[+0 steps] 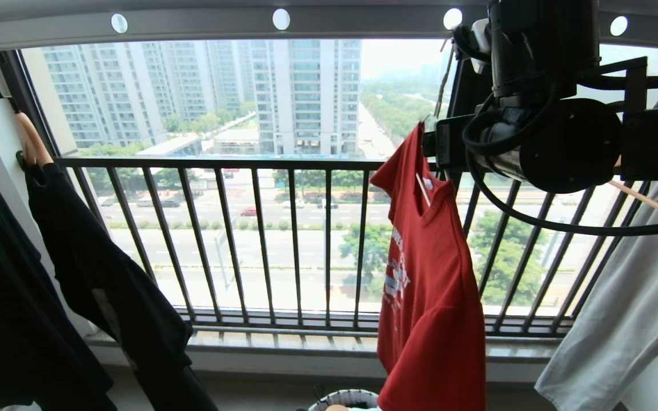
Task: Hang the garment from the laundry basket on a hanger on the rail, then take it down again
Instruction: Take the clothes off the clothes rack
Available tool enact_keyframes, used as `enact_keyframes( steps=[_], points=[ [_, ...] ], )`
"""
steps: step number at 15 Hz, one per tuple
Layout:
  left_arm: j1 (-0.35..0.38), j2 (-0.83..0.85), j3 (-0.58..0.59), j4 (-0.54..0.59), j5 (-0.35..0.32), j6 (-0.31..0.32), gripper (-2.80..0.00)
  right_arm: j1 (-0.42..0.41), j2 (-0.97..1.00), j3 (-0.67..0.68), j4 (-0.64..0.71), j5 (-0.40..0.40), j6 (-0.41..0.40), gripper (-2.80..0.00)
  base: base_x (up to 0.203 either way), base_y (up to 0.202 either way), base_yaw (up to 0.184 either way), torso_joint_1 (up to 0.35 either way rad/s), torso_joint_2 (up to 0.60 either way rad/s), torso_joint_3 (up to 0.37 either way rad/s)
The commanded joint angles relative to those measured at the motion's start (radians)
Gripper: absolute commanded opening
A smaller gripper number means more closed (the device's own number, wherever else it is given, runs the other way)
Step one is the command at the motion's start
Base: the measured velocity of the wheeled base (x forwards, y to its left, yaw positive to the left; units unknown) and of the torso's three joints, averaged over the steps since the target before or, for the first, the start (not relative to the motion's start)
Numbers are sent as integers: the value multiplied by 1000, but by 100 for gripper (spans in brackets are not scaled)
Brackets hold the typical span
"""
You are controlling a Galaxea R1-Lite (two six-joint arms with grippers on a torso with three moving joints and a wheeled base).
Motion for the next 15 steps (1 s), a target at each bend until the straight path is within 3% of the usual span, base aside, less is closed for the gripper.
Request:
enact_keyframes(
  steps=[1,2,3,5,8,15],
  points=[
    [0,0,0,-1,1,0,-280,0,19,3,1,3,-4,0,0,0,0,0,0,0],
    [0,0,0,-1,1,0,-280,0,33,2,-5,15,-10,0,0,0,0,0,0,0],
    [0,0,0,0,1,0,-280,0,40,0,-8,56,-10,-280,0,0,0,0,0,0],
    [0,0,0,0,1,0,-280,0,47,-3,-11,154,-10,-280,0,0,0,0,0,0],
    [0,0,0,0,1,0,-280,0,42,-17,-12,203,-10,-280,0,0,0,0,0,0],
    [0,0,0,-1,1,0,-280,0,-4,-16,-12,205,-10,-280,0,0,0,0,0,0]
  ],
)
